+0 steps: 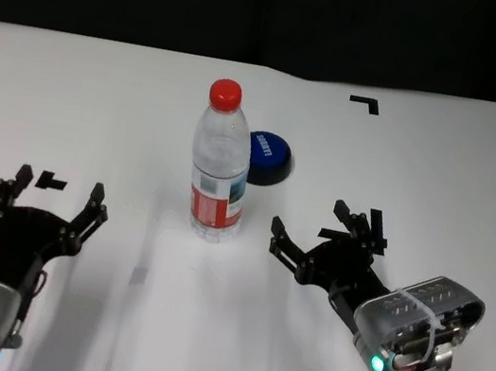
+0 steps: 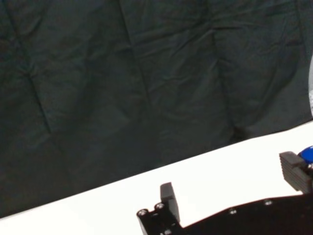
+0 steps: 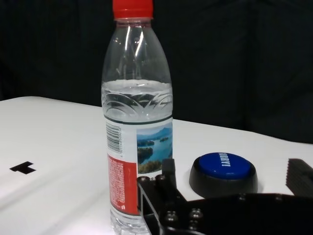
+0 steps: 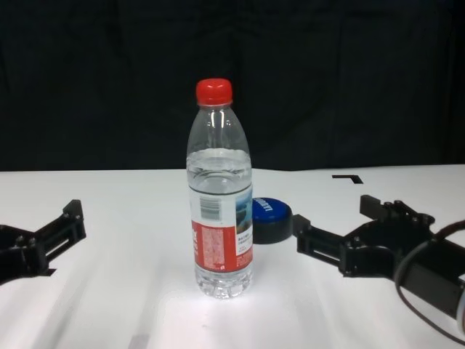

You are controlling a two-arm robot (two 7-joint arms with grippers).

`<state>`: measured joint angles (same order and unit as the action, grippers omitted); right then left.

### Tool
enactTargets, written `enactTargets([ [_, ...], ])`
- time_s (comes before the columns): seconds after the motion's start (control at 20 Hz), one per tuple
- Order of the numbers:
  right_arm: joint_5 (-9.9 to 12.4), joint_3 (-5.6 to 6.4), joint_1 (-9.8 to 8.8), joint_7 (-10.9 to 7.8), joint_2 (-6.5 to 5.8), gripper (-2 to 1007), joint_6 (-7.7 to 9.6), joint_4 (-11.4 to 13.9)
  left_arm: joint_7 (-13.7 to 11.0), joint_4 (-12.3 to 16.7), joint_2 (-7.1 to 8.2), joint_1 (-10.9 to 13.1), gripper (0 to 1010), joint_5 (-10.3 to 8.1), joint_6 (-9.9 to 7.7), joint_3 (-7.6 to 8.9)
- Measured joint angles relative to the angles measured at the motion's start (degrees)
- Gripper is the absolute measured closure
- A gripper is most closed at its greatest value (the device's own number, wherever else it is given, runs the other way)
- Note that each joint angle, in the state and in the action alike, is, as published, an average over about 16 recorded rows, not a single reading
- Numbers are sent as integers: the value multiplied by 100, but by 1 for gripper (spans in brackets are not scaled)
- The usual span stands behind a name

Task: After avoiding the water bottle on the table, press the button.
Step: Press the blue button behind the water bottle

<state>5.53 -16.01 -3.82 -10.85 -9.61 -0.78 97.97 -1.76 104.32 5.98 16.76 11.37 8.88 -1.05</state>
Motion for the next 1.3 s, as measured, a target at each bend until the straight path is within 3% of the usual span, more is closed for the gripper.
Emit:
enactTargets([
  [1.3,0,0,0,-1,0,2,0,0,-172,-459,170,-818,7,-97,-298,-41],
])
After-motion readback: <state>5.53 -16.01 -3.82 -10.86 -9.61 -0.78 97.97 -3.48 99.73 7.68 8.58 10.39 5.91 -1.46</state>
